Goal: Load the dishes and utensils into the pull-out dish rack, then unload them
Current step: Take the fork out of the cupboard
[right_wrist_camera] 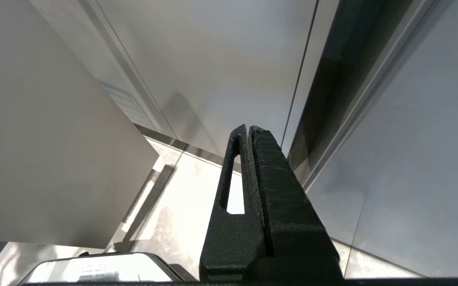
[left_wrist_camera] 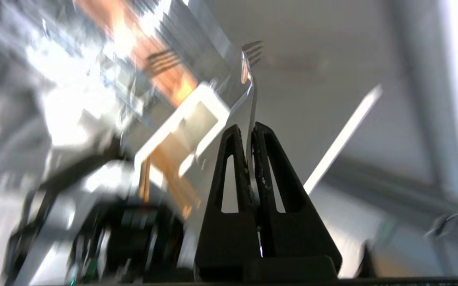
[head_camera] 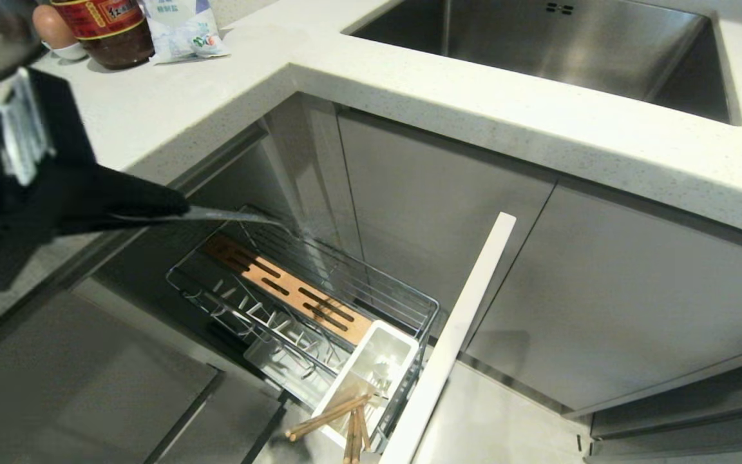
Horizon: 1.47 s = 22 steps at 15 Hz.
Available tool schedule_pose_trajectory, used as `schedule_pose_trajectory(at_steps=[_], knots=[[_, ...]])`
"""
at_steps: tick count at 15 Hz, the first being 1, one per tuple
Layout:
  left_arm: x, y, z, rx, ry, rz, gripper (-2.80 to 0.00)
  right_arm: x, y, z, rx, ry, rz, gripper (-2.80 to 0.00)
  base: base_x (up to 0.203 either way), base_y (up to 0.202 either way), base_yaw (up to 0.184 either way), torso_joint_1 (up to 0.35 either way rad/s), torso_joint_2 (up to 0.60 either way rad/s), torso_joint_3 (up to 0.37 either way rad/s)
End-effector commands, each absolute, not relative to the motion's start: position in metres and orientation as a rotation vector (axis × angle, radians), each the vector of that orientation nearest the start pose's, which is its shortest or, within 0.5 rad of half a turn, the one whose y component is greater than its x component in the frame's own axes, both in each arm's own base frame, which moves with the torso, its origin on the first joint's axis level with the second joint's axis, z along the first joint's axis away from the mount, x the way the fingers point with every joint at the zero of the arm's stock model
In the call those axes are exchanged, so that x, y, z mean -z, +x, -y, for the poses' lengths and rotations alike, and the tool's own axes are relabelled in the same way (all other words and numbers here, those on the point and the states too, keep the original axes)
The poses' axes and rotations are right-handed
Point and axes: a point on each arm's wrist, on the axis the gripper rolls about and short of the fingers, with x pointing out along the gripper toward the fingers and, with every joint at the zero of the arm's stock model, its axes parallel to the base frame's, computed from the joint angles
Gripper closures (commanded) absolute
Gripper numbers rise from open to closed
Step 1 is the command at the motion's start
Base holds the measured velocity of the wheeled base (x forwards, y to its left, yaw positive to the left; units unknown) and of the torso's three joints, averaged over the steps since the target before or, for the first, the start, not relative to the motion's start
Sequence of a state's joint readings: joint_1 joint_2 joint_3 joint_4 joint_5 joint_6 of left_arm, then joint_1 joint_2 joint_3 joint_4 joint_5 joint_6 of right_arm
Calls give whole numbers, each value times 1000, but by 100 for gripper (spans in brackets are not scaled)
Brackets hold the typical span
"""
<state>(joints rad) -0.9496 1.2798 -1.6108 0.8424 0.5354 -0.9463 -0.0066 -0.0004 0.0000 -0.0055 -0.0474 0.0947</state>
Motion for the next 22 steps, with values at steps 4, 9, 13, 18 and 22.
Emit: schedule_pose_trajectory(at_steps=[4, 9, 13, 18, 22], knots=[[-409, 62, 48, 135, -666, -205, 0, -76, -23, 1, 53, 95, 13, 0, 0, 0, 0, 0, 0, 0], [-430, 48, 12, -93, -642, 81, 0, -76, -23, 1, 53, 95, 13, 0, 0, 0, 0, 0, 0, 0], [-425, 45, -5, -405, -567, 196, 0, -76, -23, 1, 53, 95, 13, 0, 0, 0, 0, 0, 0, 0], [-397, 18, -15, -688, -472, 304, 0, -76, -23, 1, 54, 95, 13, 0, 0, 0, 0, 0, 0, 0], [-373, 21, -21, -880, -375, 426, 0, -76, -23, 1, 53, 95, 13, 0, 0, 0, 0, 0, 0, 0]])
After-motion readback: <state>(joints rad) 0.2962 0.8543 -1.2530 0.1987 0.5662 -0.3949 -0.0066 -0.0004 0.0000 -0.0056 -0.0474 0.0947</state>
